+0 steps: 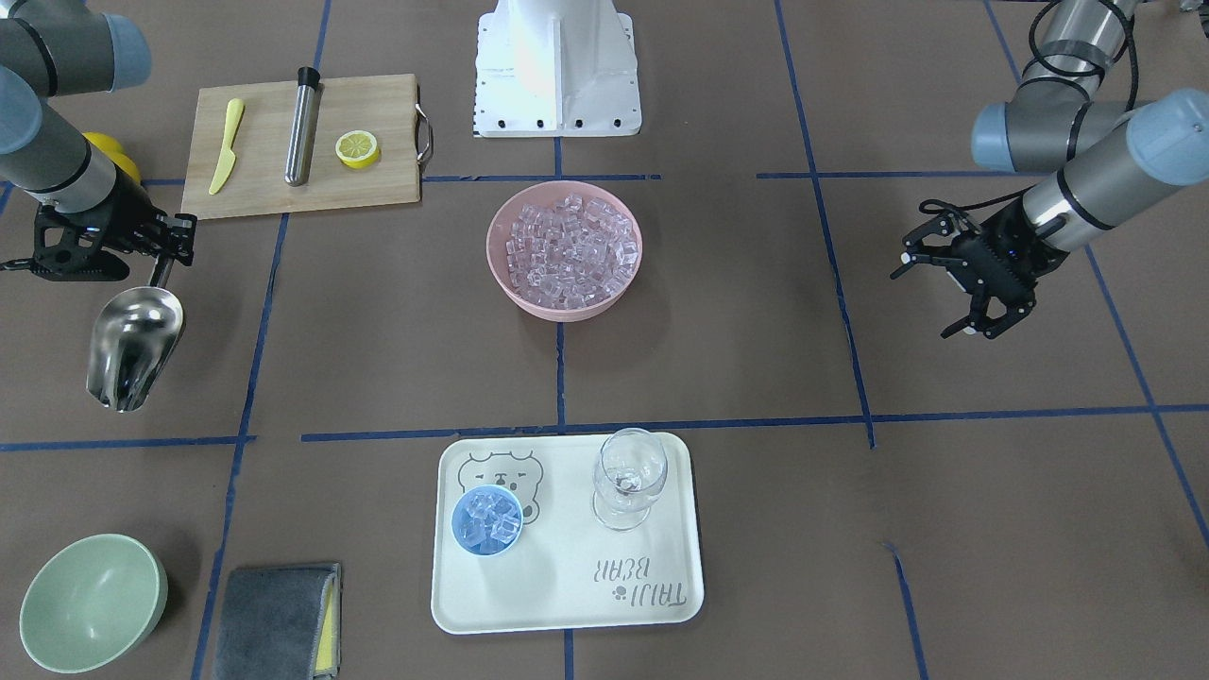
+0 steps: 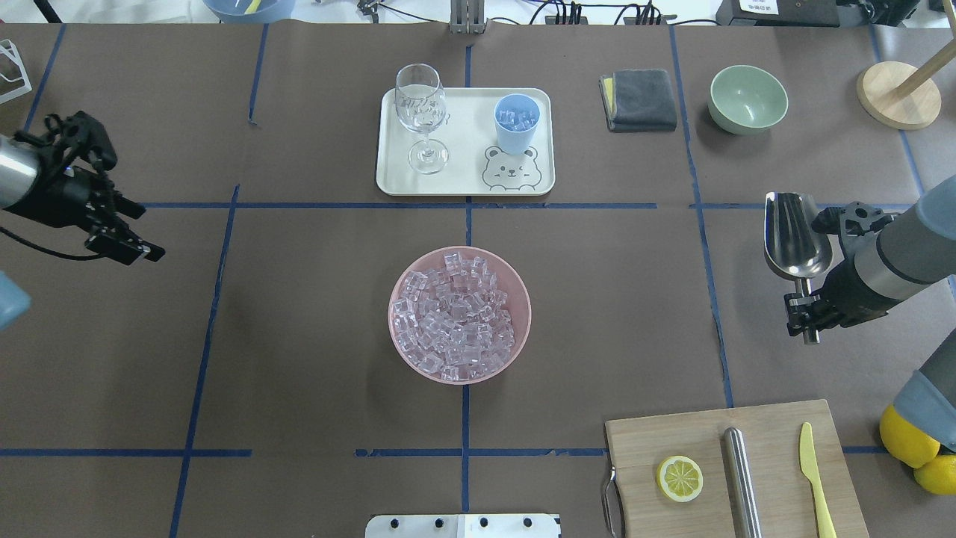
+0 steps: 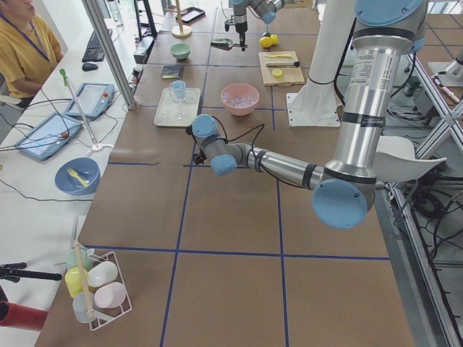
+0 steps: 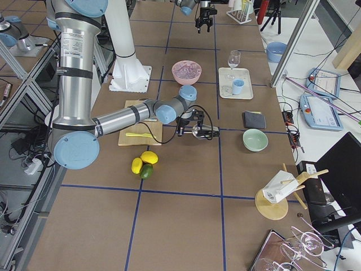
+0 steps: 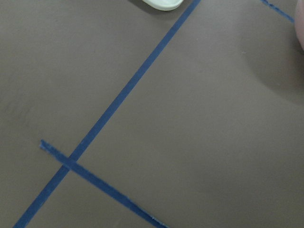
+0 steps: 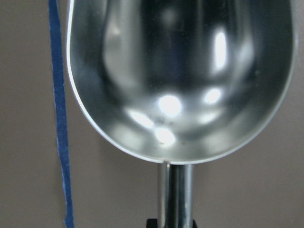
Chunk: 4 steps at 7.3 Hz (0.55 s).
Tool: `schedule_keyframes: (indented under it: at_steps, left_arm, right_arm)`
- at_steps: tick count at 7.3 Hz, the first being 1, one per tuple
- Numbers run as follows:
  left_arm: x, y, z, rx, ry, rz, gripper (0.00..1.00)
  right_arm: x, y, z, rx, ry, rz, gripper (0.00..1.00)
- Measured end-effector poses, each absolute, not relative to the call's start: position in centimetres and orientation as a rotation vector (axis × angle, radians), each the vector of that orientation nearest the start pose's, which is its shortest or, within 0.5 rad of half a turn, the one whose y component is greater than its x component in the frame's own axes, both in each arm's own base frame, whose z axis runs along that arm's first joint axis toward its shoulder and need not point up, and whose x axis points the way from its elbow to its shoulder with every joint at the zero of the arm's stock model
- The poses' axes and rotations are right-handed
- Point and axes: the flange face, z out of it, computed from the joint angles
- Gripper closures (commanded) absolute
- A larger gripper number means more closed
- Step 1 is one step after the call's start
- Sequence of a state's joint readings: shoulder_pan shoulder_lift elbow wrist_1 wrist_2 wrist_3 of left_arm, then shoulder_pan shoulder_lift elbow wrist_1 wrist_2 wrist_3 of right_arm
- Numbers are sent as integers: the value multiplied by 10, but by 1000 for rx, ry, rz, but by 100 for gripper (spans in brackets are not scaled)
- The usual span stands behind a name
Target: Put ice in cup with scoop
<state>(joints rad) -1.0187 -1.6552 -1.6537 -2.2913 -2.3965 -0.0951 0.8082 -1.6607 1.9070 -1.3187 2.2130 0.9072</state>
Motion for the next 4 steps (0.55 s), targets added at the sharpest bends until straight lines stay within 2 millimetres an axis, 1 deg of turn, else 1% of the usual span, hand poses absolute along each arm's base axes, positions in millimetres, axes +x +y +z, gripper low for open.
schedule_keyframes:
  at_steps: [1,2,4]
  left_arm:
    - [204,-473,504,542,1002,735,0]
    - [190,-463,513,533,994,716,0]
    - [182,-457,521,519,990,704,0]
  right_arm:
    - [-278,-382,514,-171,-786,-43,100]
    - [-285,-376,515,-191,-792,-61,100]
    - [-301,-367,520,-221,-788,-95,100]
